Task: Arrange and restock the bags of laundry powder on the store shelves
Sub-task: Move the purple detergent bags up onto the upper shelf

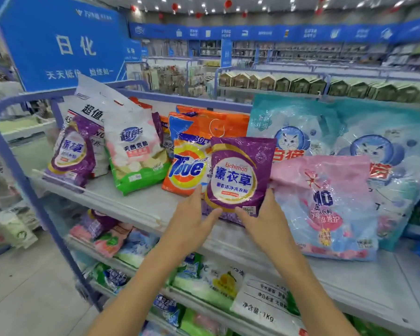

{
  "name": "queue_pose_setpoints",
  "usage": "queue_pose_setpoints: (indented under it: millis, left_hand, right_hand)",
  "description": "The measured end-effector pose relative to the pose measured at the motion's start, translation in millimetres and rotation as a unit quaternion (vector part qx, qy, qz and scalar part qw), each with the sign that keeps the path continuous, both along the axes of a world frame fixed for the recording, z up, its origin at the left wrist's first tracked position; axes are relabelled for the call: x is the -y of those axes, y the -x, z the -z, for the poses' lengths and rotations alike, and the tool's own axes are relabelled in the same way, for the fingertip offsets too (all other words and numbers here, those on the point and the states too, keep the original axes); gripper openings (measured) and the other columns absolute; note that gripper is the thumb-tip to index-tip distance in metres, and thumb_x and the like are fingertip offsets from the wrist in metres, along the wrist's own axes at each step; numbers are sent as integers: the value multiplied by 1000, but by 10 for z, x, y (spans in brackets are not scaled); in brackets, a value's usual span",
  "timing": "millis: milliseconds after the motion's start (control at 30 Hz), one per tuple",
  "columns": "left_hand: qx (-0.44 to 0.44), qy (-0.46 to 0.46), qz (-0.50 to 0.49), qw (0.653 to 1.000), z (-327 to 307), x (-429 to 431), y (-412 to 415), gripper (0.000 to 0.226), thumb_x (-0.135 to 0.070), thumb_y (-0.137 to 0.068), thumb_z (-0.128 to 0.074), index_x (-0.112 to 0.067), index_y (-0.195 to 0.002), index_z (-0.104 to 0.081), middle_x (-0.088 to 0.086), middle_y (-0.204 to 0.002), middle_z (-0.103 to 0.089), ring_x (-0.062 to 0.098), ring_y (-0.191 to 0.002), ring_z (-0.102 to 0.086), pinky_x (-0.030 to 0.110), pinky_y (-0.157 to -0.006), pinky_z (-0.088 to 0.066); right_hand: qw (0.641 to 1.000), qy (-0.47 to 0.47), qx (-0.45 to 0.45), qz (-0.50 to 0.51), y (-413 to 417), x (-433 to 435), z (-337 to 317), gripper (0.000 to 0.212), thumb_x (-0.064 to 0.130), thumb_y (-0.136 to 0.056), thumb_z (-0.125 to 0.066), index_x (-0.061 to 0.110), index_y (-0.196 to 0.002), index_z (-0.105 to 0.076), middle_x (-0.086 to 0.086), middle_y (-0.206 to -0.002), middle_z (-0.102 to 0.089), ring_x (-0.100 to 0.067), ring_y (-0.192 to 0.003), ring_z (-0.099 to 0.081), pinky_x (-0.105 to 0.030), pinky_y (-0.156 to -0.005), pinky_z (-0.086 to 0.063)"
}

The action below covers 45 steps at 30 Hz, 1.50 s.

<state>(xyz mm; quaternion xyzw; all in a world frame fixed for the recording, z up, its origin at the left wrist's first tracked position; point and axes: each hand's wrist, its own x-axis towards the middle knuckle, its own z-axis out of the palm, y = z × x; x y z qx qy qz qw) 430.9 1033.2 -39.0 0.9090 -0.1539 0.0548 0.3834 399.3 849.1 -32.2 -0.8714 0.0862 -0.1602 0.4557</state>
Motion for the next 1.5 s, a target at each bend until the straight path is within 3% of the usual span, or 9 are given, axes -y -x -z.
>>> queue_pose_setpoints:
  millis: [200, 367, 467, 567, 800, 1033, 1133, 1367, 1500]
  left_hand:
    - [-89, 44, 6, 995, 53, 109, -475, 57, -46, -89, -72, -23, -130, -40, -6, -127, -60, 16, -114, -60, 33, -93, -49]
    - [-170, 101, 34, 980, -95, -66, -598, 51, -43, -81, -82, -23, -120, -57, -10, -111, -70, 5, -97, -65, 28, -85, -55]
    - [-230, 194, 103, 948, -293, -224, -512, 45, -38, -80, -83, -25, -120, -66, -14, -105, -77, 0, -91, -71, 15, -75, -52]
    - [-269, 267, 169, 910, -459, -382, -393, 57, -36, -72, -84, -23, -125, -66, -11, -113, -76, 7, -105, -72, 26, -91, -51]
    - [-262, 298, 226, 890, -499, -600, -104, 51, -23, -64, -86, -14, -113, -73, 1, -106, -79, 19, -98, -75, 27, -84, -56]
    - [-322, 316, 255, 855, -269, -341, 333, 45, -37, -66, -82, -12, -103, -77, 6, -100, -80, 26, -96, -76, 49, -99, -54]
    - [-359, 306, 271, 839, -279, -101, 555, 66, -57, -63, -76, 0, -96, -77, 16, -96, -79, 33, -95, -75, 52, -100, -54]
    - [-386, 335, 359, 781, -422, 645, 1319, 30, -40, -82, -65, -17, -91, -82, 8, -98, -80, 23, -91, -77, 31, -75, -61]
    - [-411, 341, 377, 757, -479, 1118, 1888, 33, -40, -93, -60, -20, -82, -82, 9, -92, -80, 23, -81, -78, 30, -62, -62]
  right_hand:
    - [998, -3, -26, 61, -258, -96, 54, 100, 31, -62, -98, 18, -141, -39, -2, -135, -55, -22, -126, -54, -40, -103, -49]
    - [983, -173, -15, 56, -309, -120, -20, 64, 1, -59, -96, 27, -106, -62, 8, -102, -76, -6, -92, -71, -10, -67, -52]
    - [951, -307, -20, 7, -229, -185, -106, 56, -12, -62, -87, 16, -108, -71, -2, -99, -81, -19, -94, -76, -25, -77, -59]
    - [931, -364, -4, -34, -72, -337, -211, 53, -15, -67, -80, 7, -114, -72, -8, -105, -80, -27, -103, -75, -35, -87, -59]
    - [921, -388, 6, -46, 452, -571, -278, 57, 3, -64, -88, 5, -119, -71, -13, -114, -77, -30, -107, -73, -40, -97, -57]
    - [894, -440, 41, 76, 1205, -578, -70, 47, 14, -68, -84, 10, -114, -73, -11, -113, -77, -29, -108, -74, -45, -100, -53]
    - [885, -443, 47, 135, 1562, -439, 0, 56, 12, -61, -88, 7, -115, -74, -11, -113, -78, -29, -108, -74, -47, -102, -53]
    - [864, -446, 105, 207, 2605, -38, -1, 55, 16, -62, -89, 3, -114, -76, -17, -114, -76, -36, -107, -73, -49, -97, -56]
    - [857, -423, 123, 267, 3278, 226, -45, 54, 28, -58, -96, 10, -106, -79, -14, -112, -77, -40, -109, -71, -69, -108, -42]
